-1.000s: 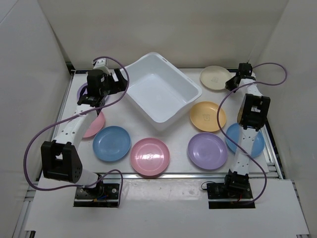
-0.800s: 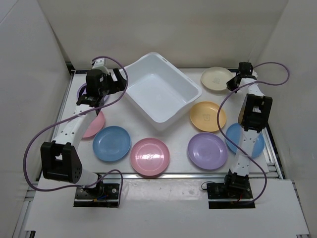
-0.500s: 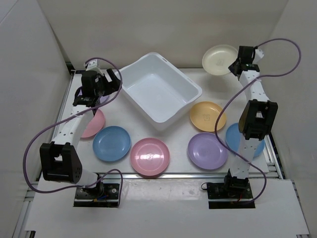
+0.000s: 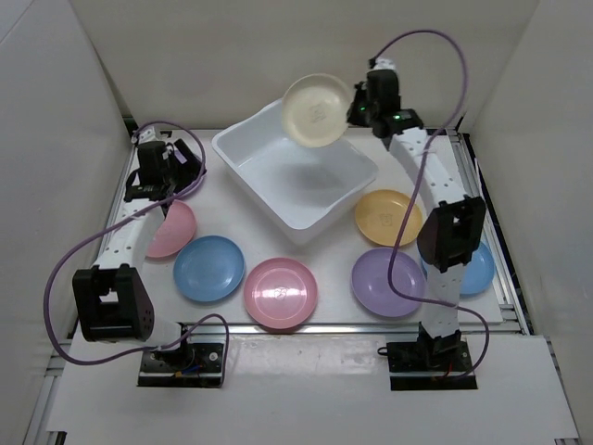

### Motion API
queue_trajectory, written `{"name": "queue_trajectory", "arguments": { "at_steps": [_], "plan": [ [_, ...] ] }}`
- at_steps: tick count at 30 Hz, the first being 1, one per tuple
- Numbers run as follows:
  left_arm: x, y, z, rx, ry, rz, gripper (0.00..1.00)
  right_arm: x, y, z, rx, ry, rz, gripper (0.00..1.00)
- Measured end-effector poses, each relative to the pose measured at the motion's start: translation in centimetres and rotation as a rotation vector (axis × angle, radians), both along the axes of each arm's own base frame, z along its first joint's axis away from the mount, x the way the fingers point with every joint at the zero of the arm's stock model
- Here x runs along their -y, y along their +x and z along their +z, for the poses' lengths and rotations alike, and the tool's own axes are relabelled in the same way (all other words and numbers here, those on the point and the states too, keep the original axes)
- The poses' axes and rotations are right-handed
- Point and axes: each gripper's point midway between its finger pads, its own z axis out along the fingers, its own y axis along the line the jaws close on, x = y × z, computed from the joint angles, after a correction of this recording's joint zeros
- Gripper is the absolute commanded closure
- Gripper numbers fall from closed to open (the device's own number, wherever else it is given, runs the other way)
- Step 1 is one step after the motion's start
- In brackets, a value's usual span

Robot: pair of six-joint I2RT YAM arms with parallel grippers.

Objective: Place the plates into the plastic bin on the countertop

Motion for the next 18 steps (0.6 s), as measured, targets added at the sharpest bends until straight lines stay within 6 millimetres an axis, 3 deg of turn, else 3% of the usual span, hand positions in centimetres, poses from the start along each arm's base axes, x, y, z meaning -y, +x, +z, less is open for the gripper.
{"name": "queue_trajectory", "arguments": {
  "at_steps": [4,8,13,18],
  "plan": [
    [-1.9,-0.6,-0.4,-0.027,0.011,0.086,0.00,-7.4,-2.1,-5.2,-0.106,-0.035,0.167,1.00],
    [-4.0,-0.9,0.1,-0.019,0.013,0.166,0.00,-11.1,-3.0,-12.4,-0.240,-0.100,0.228,1.00],
    [-6.0,-2.4,0.1,-0.013,0.000,0.263,0.01,-11.6,-4.0,-19.3,-0.383,-0.161,0.218,0.99],
    [-8.5,-4.5,-1.9,-0.068,-0.018,0.398,0.01,-11.2,-4.4,-20.5,-0.423,-0.160,0.195,0.86]
  ]
}}
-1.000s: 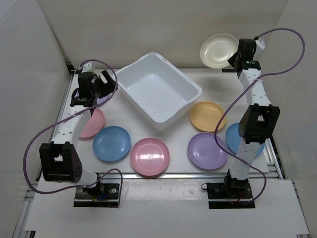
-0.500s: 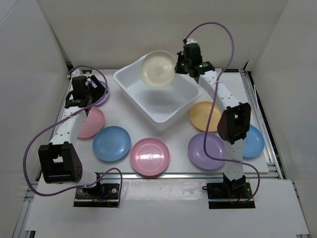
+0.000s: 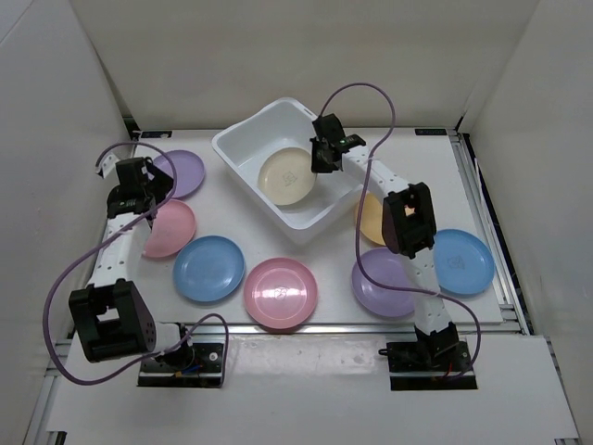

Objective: Place the plates into the plastic bin on the countertop

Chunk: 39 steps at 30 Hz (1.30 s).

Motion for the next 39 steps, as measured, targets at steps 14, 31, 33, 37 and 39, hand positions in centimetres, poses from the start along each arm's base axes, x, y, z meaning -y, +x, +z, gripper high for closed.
{"name": "queue_trajectory", "arguments": {
  "at_steps": [14,31,33,37,39],
  "plan": [
    [-8.6,-6.9,-9.1,-0.250,-0.097,0.365,0.01,-0.6,-0.3,3.2,0.036,0.030,0.071,0.01],
    [-8.6,-8.8,-15.7,-0.407,-0.161,0.391,0.28,9.1,-1.3,26.2,0.366,0.372,0.063,0.01],
    [-8.8,-8.6,-16.3,-0.410,-0.160,0.398,0.29,9.8,-1.6,25.2,0.334,0.379,0.053,0.01],
    [-9.3,-7.5,-16.3,-0.366,-0.157,0.408,0.53,10.4,-2.0,22.1,0.250,0.370,0.036,0.01],
    [-9.5,-7.3,-16.5,-0.364,-0.150,0.412,0.73,10.7,-2.2,21.1,0.224,0.364,0.028,0.01]
  ]
}}
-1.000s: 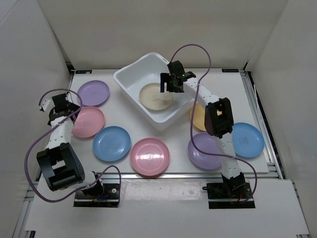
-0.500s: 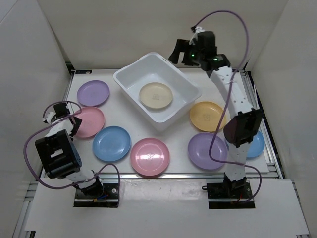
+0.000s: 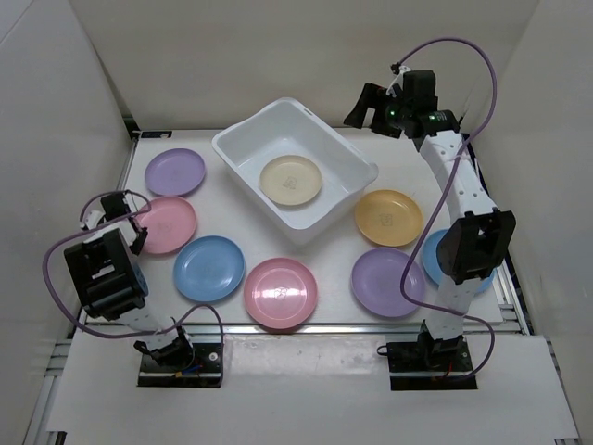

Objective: Place the plates into the plastic bin on the countertop

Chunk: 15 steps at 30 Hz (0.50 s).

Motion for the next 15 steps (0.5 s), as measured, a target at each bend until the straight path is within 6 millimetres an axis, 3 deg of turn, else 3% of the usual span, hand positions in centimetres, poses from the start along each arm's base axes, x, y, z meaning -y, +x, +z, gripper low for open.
{"name": "queue_trajectory", "arguments": {
  "at_steps": [2,6,10,15],
  "plan": [
    [-0.2,0.4,0.4,0.025,0.000,0.002,0.88,0.1,-0.1,-0.4,-0.013,0.000,-0.003,0.01],
    [-0.6,1.1,1.6,0.077,0.029,0.023,0.90,0.7,-0.7,0.0,-0.011,0.007,-0.017,0.01],
    [-0.7,-1.4,2.8,0.051,0.072,0.073,0.90,1.8,-0.9,1.4,0.009,0.027,-0.046,0.01],
    [-0.6,-5.7,6.5,0.056,0.163,0.129,0.90,3.2,-0.5,1.9,0.012,0.043,-0.083,0.01]
  ]
}}
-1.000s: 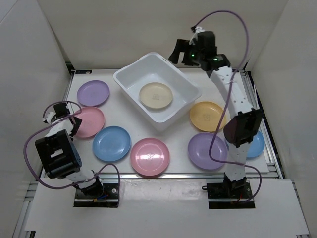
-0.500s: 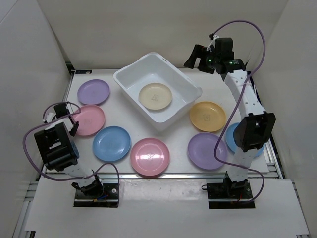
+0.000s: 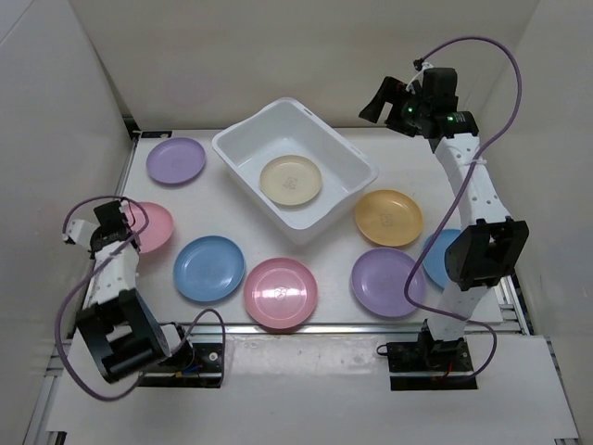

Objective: Place the plates into the plastic bin on the countertop

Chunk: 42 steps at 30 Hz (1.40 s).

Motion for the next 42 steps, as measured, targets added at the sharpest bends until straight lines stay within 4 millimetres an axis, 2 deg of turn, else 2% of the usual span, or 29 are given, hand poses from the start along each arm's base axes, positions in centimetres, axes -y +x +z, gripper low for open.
{"name": "queue_trajectory", "arguments": {
  "at_steps": [2,5,8,10,14,17,20,22,27,30,33,37,40,42],
  "plan": [
    [-0.2,-1.0,2.4,0.040,0.049,0.020,0.90,0.5,0.1,0.0,-0.004,0.004,-0.012,0.01],
    [-0.2,-1.6,7.0,0.163,0.133,0.018,0.90,1.1,0.3,0.0,-0.005,0.008,-0.025,0.01],
    [0.3,-1.1,11.4,0.302,0.190,-0.039,0.90,1.8,0.4,-1.1,-0.025,0.010,-0.031,0.01],
    [1.0,0.1,14.2,0.380,0.207,-0.107,0.90,2.4,0.3,-2.6,-0.055,0.010,-0.040,0.01],
    [2.8,4.7,18.7,0.501,0.196,-0.316,0.90,5.2,-0.3,-6.8,-0.157,0.007,-0.090,0.01],
    [5.5,8.8,20.3,0.563,0.157,-0.504,0.90,6.8,-0.9,-8.5,-0.194,-0.001,-0.125,0.01],
    [9.9,13.7,21.3,0.576,0.130,-0.703,0.90,8.2,-2.4,-9.2,-0.211,-0.009,-0.163,0.01],
    [14.1,17.0,21.9,0.573,0.129,-0.840,0.90,9.0,-3.3,-8.9,-0.206,-0.009,-0.184,0.01],
    [25.6,23.3,21.6,0.531,0.126,-1.151,0.90,12.0,-4.8,-8.2,-0.172,-0.012,-0.262,0.01],
    [30.2,25.8,19.8,0.490,0.100,-1.260,0.90,14.3,-5.9,-9.1,-0.192,-0.004,-0.318,0.01],
    [32.4,28.5,17.0,0.414,0.047,-1.307,0.90,16.5,-7.2,-11.2,-0.242,0.006,-0.374,0.01],
    [33.5,32.1,12.0,0.300,-0.002,-1.319,0.90,18.1,-8.8,-13.5,-0.303,0.018,-0.426,0.01],
    [34.2,34.2,8.2,0.219,-0.026,-1.317,0.90,18.5,-9.4,-14.2,-0.320,0.023,-0.442,0.01],
    [34.6,34.6,5.7,0.167,-0.040,-1.321,0.90,18.7,-9.5,-14.2,-0.320,0.024,-0.448,0.01]
  ]
}}
